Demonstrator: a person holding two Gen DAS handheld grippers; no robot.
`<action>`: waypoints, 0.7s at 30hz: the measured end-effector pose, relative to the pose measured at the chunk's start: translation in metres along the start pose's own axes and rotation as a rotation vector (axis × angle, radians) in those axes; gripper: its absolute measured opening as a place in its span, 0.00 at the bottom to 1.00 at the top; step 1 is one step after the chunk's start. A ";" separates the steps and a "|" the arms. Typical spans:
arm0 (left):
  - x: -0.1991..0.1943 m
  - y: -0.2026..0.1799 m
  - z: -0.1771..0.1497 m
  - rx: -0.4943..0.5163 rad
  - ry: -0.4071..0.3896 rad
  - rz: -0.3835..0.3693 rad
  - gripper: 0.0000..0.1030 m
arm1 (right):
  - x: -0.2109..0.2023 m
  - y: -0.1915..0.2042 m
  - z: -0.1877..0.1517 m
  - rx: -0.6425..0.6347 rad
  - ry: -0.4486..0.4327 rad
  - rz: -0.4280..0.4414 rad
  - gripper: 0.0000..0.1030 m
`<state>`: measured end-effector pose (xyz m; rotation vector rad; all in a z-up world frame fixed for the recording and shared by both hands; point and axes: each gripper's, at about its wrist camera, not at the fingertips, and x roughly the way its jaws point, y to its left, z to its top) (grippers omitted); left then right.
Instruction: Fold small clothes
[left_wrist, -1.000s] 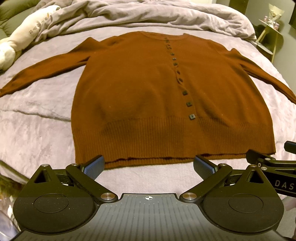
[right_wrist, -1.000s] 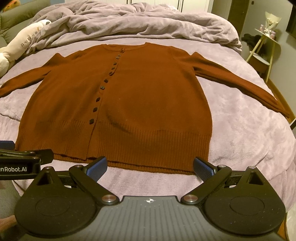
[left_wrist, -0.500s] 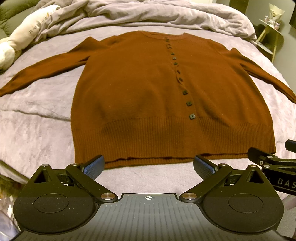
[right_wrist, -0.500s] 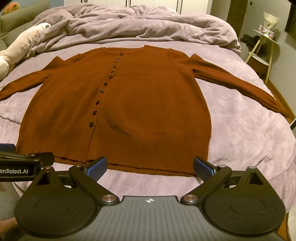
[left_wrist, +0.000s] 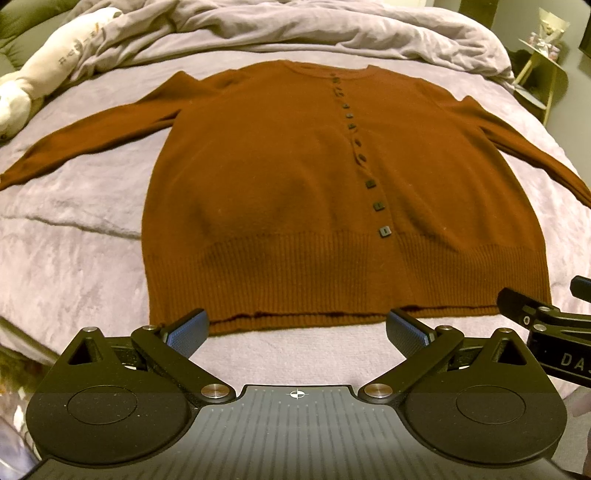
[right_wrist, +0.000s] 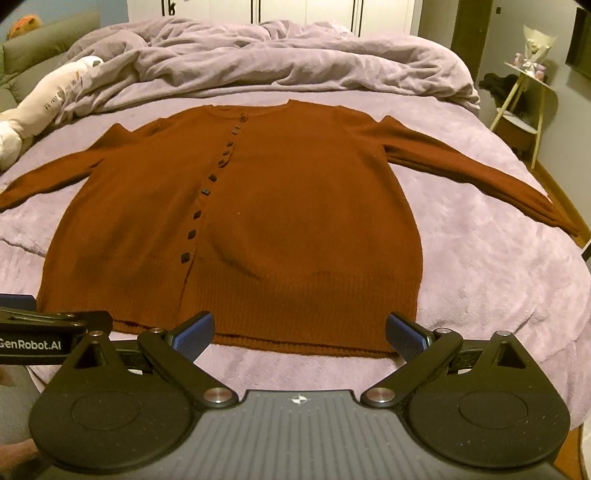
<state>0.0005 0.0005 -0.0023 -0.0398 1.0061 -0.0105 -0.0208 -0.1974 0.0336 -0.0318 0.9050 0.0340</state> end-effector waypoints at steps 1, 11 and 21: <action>0.000 0.000 0.000 0.000 0.000 -0.001 1.00 | 0.000 0.000 0.000 -0.002 -0.005 0.002 0.96; 0.001 0.000 -0.001 -0.002 0.003 0.000 1.00 | -0.002 -0.005 -0.001 0.010 -0.057 -0.029 0.96; 0.002 -0.001 0.000 0.001 0.008 0.006 1.00 | -0.006 -0.005 0.000 0.023 -0.079 0.045 0.96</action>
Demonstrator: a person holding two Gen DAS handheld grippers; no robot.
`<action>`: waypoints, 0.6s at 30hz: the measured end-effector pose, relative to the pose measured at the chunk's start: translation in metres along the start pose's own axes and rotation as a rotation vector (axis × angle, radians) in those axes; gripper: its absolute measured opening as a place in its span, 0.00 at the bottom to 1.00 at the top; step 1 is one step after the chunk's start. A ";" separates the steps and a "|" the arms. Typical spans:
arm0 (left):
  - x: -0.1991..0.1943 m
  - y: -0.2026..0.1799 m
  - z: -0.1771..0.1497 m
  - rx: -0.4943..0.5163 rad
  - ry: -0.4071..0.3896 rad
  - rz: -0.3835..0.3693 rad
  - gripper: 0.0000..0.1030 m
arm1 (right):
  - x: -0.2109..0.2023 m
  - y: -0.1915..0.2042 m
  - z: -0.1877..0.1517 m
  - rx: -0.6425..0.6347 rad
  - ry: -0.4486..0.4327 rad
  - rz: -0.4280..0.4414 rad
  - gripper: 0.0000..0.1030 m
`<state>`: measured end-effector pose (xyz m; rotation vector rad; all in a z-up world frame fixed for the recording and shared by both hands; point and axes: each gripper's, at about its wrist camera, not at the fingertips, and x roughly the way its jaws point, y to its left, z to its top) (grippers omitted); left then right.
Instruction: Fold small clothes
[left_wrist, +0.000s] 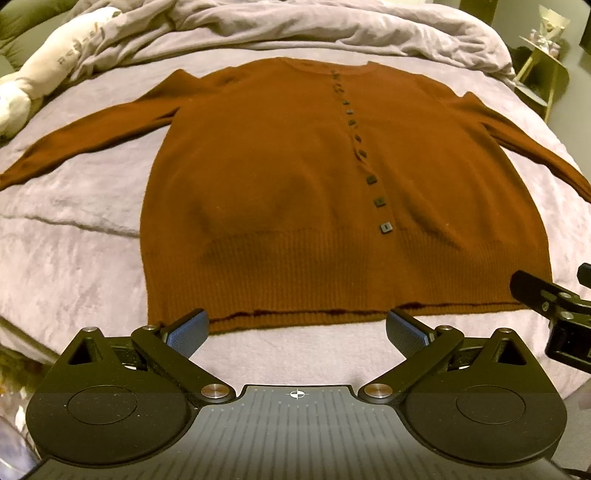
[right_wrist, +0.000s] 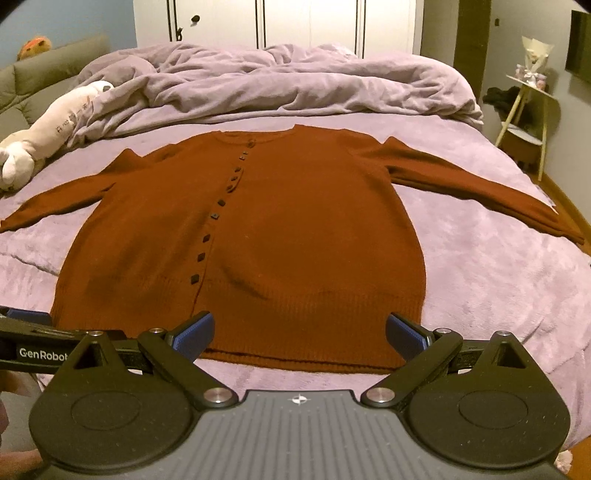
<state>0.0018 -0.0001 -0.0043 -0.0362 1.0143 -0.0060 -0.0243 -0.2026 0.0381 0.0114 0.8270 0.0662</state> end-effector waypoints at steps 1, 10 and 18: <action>0.000 0.000 0.000 -0.001 0.001 0.001 1.00 | 0.001 0.000 0.001 0.007 0.004 0.003 0.96; 0.003 -0.002 0.001 0.002 0.010 0.002 1.00 | 0.001 -0.005 -0.002 0.049 0.002 0.056 0.96; 0.008 -0.003 0.001 -0.002 0.021 0.003 1.00 | 0.004 -0.009 -0.004 0.074 0.004 0.100 0.96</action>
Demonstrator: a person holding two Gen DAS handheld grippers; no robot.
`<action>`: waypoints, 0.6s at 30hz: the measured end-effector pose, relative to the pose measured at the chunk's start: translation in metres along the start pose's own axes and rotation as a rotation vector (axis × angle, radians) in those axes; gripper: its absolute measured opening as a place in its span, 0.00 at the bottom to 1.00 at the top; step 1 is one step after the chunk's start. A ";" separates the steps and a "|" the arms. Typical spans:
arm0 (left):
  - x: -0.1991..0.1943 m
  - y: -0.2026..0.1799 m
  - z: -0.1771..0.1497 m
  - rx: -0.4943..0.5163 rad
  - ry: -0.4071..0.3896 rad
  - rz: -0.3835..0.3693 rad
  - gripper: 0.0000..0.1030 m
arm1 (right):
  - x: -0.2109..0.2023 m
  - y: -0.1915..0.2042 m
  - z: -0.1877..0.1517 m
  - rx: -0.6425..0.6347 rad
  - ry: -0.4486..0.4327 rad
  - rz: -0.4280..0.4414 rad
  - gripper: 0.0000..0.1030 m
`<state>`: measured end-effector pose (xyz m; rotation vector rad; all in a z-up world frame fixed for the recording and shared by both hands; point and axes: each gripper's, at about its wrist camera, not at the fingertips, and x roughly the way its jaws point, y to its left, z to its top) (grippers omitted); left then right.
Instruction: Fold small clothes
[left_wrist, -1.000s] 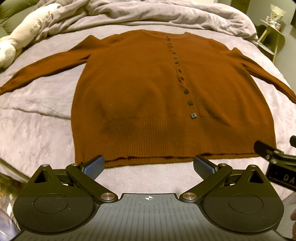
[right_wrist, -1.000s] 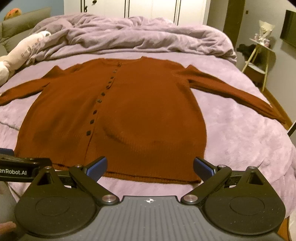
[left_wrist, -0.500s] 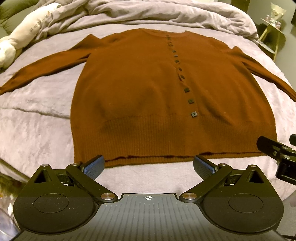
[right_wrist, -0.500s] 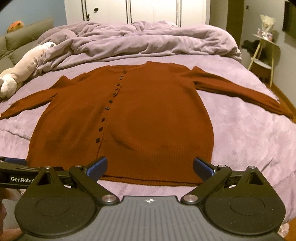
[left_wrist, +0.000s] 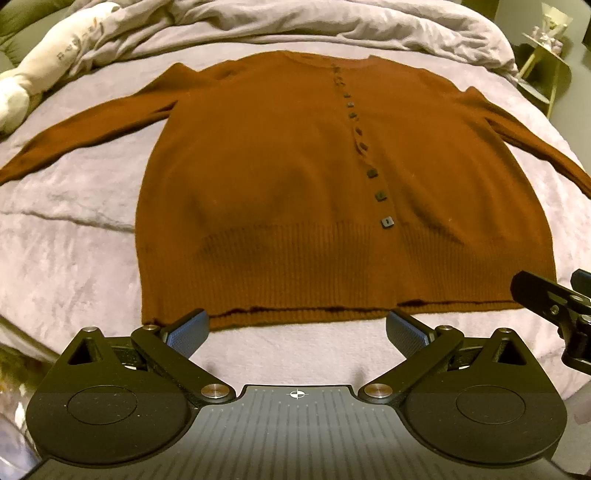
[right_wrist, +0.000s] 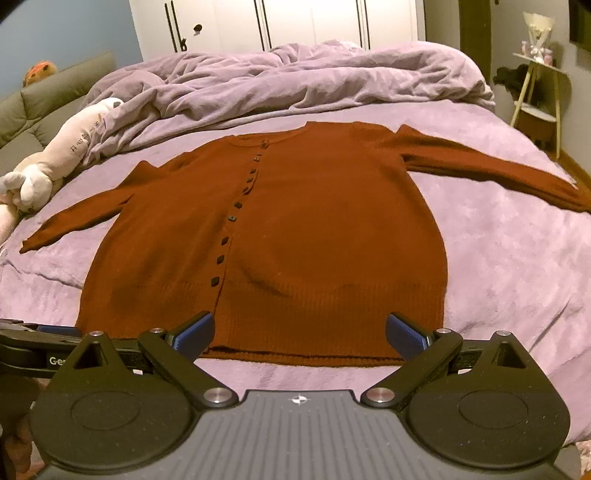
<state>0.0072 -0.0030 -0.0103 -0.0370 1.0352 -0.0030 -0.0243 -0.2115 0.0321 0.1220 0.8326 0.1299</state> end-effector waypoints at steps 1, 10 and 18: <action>0.001 0.000 0.000 0.001 0.003 0.001 1.00 | 0.000 0.000 -0.001 0.002 0.002 0.002 0.96; 0.005 -0.005 0.000 0.008 0.020 0.020 1.00 | 0.002 -0.007 -0.004 0.026 0.003 0.029 0.93; 0.015 -0.010 -0.002 0.006 0.044 0.026 1.00 | 0.011 -0.018 -0.010 0.059 0.040 0.063 0.76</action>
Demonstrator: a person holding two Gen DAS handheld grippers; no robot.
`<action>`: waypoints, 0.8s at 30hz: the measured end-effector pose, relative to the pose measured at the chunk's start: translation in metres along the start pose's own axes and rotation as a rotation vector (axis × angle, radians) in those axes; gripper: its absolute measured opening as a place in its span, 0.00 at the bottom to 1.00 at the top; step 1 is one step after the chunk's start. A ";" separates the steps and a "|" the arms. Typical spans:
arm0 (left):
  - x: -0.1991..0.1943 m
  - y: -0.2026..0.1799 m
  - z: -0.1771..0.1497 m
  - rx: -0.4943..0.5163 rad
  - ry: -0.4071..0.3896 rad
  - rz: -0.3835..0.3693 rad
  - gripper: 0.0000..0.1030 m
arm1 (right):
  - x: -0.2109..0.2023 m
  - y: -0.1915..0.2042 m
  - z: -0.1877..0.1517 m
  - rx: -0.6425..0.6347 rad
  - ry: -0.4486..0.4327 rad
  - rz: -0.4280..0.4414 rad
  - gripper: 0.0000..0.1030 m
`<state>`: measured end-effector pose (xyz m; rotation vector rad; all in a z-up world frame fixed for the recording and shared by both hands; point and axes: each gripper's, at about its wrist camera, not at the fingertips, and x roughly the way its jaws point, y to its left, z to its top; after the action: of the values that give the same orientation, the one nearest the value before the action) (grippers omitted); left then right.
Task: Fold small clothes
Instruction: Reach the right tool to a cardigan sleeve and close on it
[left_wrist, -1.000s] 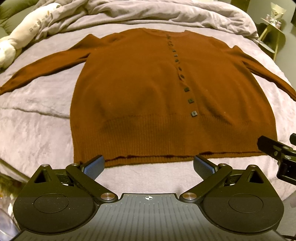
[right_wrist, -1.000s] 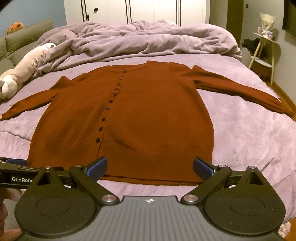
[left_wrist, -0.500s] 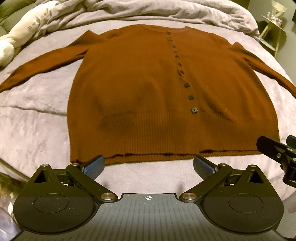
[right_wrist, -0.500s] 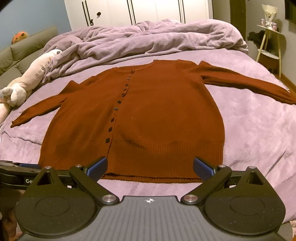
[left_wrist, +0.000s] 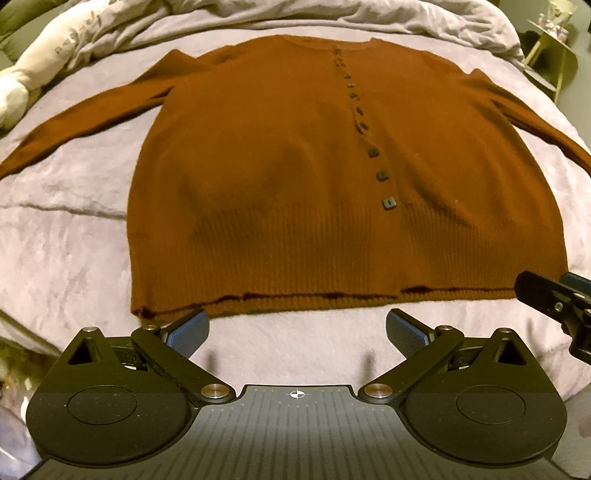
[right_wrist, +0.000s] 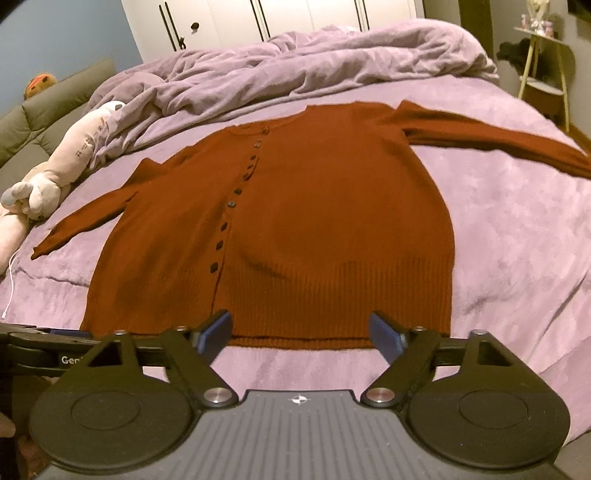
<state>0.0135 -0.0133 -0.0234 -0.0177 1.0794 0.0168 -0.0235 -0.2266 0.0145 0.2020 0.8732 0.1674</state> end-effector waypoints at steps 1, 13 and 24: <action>0.001 0.000 0.000 -0.001 0.002 0.002 1.00 | 0.001 -0.001 -0.001 0.003 0.003 0.004 0.75; 0.012 -0.008 0.008 0.037 -0.030 -0.008 1.00 | 0.021 -0.033 -0.004 0.118 0.051 0.123 0.34; 0.038 -0.001 0.103 0.031 -0.257 0.071 1.00 | 0.026 -0.222 0.089 0.530 -0.263 -0.178 0.57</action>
<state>0.1222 -0.0122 -0.0086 0.0496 0.8229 0.0644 0.0757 -0.4452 -0.0028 0.6241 0.6535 -0.2576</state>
